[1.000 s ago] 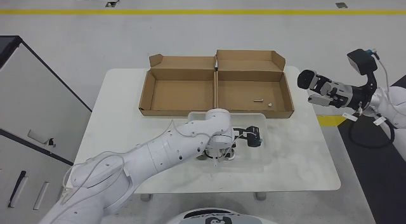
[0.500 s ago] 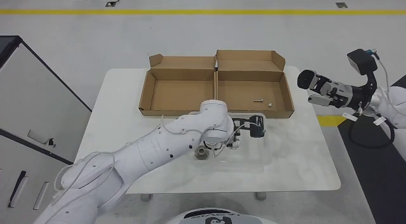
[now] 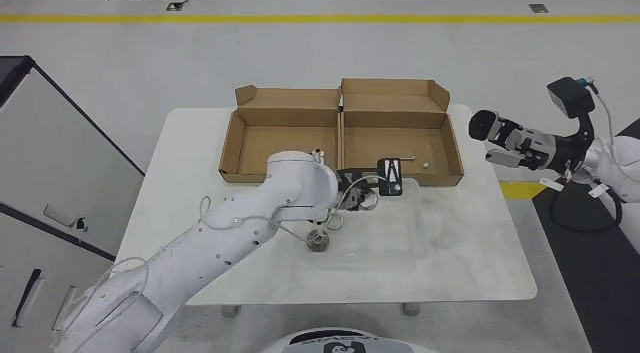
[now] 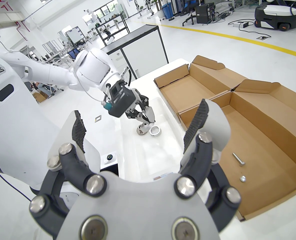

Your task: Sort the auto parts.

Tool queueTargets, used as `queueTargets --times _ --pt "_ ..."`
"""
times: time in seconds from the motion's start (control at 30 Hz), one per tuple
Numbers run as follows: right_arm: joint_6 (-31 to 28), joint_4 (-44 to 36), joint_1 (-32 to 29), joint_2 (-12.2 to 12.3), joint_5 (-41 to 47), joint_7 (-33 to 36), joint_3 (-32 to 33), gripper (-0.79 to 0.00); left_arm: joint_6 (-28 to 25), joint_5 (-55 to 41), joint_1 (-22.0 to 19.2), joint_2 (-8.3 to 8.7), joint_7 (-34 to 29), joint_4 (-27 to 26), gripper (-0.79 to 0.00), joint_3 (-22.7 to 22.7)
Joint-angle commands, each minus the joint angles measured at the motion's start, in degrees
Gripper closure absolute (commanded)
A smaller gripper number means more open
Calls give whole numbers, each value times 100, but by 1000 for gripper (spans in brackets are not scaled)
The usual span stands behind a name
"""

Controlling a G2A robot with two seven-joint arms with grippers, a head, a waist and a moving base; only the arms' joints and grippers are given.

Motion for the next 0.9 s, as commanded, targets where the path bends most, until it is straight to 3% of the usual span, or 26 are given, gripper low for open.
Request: queueTargets --times 0.0,0.3,0.63,0.87 --pt "0 0 0 0 0 0 0 -785 -242 -102 97 99 114 -110 0 -355" --pt "0 0 0 0 0 0 0 -785 -924 -665 149 382 731 18 0 -1657" --pt "0 0 0 0 0 0 0 -785 -1569 -1180 -90 546 1485 553 0 -2444" --pt "0 0 0 0 0 0 0 -785 -1982 -2087 144 686 2212 824 0 -3084"
